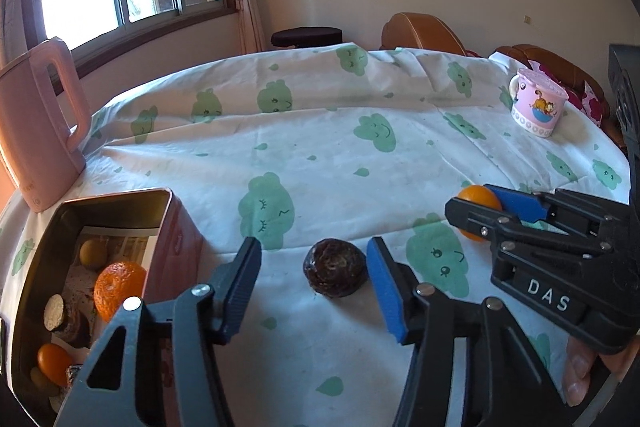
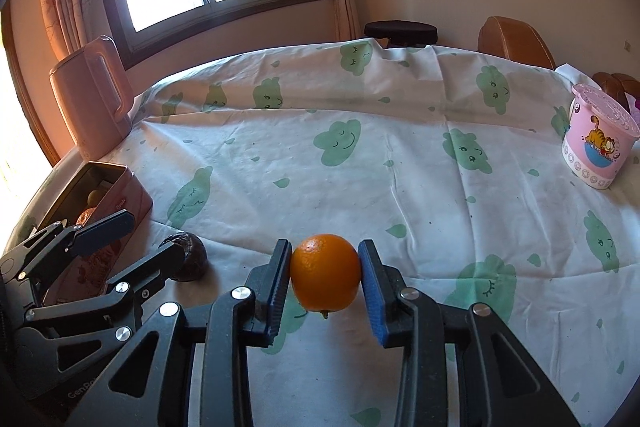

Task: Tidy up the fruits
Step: 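Grasp the orange with the right gripper while the left grasps the dark shriveled fruit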

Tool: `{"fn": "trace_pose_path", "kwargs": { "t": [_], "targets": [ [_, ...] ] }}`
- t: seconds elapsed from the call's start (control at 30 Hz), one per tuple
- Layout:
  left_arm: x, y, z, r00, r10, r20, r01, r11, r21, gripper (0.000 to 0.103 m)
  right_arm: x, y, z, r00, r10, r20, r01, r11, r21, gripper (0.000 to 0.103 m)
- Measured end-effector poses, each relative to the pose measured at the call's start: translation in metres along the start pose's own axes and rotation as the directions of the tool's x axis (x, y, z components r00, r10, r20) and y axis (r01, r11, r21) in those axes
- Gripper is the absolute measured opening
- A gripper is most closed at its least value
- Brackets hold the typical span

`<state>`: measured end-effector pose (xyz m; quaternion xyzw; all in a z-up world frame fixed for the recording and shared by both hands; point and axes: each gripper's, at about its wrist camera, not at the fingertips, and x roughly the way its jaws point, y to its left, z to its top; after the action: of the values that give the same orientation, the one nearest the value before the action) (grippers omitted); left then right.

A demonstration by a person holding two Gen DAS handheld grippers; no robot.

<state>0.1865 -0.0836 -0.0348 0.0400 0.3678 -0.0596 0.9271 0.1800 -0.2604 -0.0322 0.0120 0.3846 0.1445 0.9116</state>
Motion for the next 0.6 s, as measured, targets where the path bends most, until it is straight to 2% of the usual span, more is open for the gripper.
{"fn": "trace_pose_path", "kwargs": {
  "t": [0.13,0.2,0.3,0.53,0.6],
  "targets": [
    [0.012,0.0,0.002,0.998,-0.041,-0.049,0.041,0.999,-0.013,0.05,0.006,0.002,0.0,0.999,-0.023,-0.03,0.023,1.0,-0.008,0.037],
    [0.014,-0.002,0.002,0.997,-0.048,-0.056,0.048,0.999,-0.011,0.05,0.008,0.003,0.0,0.999,-0.032,-0.042,0.031,0.999,-0.015,0.037],
    [0.013,-0.005,0.002,0.997,-0.051,-0.053,0.051,0.999,0.002,0.043,0.01,0.005,0.0,0.998,-0.049,-0.05,0.048,0.998,-0.033,0.037],
    [0.016,-0.004,0.003,0.996,-0.066,-0.066,0.066,0.998,-0.002,0.044,0.012,0.007,0.0,0.996,-0.062,-0.062,0.059,0.997,-0.046,0.037],
    [0.018,-0.003,0.003,0.994,-0.083,-0.073,0.082,0.997,-0.01,0.04,0.012,0.007,0.0,0.996,-0.061,-0.063,0.058,0.997,-0.043,0.037]
  ]
}}
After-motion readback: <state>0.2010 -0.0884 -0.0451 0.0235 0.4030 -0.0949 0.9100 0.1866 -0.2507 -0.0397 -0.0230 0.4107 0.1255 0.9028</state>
